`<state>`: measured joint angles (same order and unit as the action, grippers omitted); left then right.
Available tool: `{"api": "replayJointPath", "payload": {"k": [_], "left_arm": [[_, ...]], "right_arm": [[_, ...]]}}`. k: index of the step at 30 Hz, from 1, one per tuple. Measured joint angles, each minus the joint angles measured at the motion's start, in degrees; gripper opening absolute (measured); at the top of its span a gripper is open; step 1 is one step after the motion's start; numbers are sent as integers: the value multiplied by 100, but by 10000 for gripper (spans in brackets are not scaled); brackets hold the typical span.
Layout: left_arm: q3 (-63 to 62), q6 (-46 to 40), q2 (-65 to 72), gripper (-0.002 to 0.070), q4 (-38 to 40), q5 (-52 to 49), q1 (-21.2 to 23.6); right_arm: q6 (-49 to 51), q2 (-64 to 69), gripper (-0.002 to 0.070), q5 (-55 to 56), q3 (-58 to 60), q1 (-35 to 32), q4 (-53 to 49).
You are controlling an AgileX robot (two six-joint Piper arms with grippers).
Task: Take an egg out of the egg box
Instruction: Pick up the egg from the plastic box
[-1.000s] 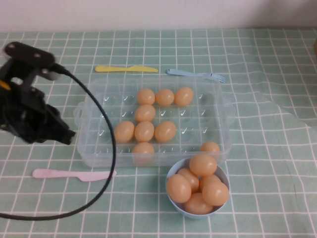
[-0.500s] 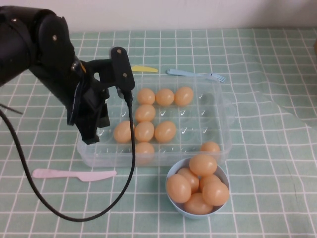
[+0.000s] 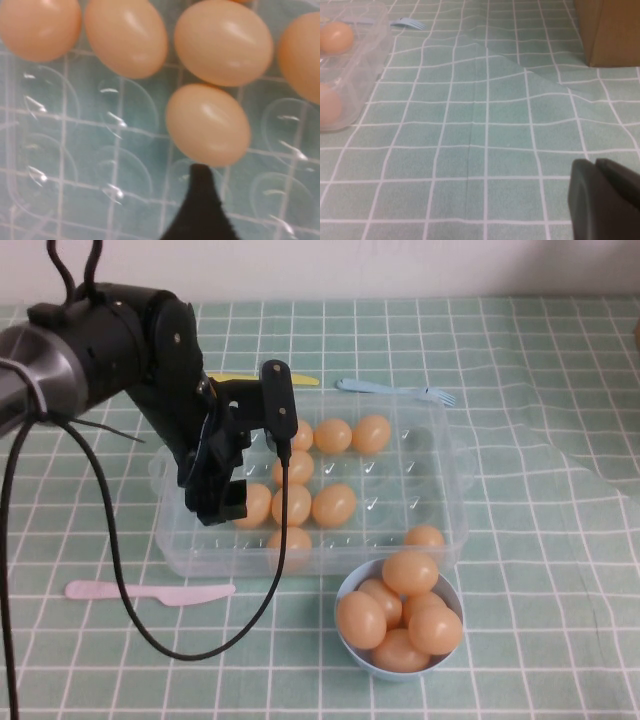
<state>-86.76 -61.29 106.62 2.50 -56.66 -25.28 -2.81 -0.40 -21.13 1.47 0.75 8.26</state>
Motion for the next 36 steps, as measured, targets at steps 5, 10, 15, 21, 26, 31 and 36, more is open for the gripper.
{"api": "replayJointPath", "payload": {"k": [5,10,15,21,26,31,36], "left_arm": [[-26,-139,201,538,-52,352,0],[-37,-486,323,548,-52,393,0],[-37,-784,482,550,-52,558,0],[-37,-840,625,550,-52,744,0],[-37,-841,719,550,-52,796,0],[-37,-851,727,550,-52,902,0],[-37,-851,821,550,-52,951,0]], "right_arm": [[0,0,-18,0,0,0,0],[0,0,-18,0,0,0,0],[0,0,-18,0,0,0,0],[0,0,-18,0,0,0,0],[0,0,-18,0,0,0,0],[0,0,-18,0,0,0,0],[0,0,-18,0,0,0,0]]}}
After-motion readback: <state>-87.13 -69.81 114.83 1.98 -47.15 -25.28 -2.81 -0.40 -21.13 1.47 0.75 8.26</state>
